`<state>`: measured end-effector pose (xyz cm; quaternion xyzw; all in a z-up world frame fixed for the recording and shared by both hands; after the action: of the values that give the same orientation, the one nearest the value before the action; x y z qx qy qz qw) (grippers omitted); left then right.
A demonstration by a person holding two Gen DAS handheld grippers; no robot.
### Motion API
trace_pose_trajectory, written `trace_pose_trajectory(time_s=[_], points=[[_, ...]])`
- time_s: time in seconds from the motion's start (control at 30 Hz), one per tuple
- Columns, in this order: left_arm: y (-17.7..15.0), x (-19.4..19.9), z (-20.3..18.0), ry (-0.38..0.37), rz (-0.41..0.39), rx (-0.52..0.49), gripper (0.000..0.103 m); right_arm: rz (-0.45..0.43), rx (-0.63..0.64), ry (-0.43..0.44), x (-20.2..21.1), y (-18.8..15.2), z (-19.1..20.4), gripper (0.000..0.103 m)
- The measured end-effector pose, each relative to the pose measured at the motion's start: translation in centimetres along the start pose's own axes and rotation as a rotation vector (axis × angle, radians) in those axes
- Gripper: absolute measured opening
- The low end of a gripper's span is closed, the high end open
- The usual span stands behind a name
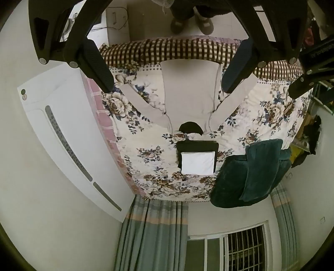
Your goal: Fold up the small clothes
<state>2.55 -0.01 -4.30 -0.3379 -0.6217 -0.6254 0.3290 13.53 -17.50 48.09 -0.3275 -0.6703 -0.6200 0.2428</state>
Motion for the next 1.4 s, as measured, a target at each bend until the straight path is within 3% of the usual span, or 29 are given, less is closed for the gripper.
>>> trace_pose_trajectory(time_s=[1.13,1.4], points=[[0.9,0.5,-0.7,-0.008,-0.02,0.001,0.103,-0.026,0.004,-0.007,1.2,0.6,-0.1,0.103],[2.6,1.0,-1.6,-0.006,-0.025,0.004,0.103,-0.029,0.002,-0.007,1.8,1.2,0.1,0.103]])
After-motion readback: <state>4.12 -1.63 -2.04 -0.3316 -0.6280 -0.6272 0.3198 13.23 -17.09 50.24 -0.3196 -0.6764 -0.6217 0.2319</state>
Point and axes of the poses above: each gripper's, at about its wrist camera, not at the fingertips, and x roughly against the way its jaws point, z to its left, y to its top, the point moved 5 cm from there along -x, roughly the way its jaws point, and after that the axes turned 3 degrees about -z, right-handed, at the moved point
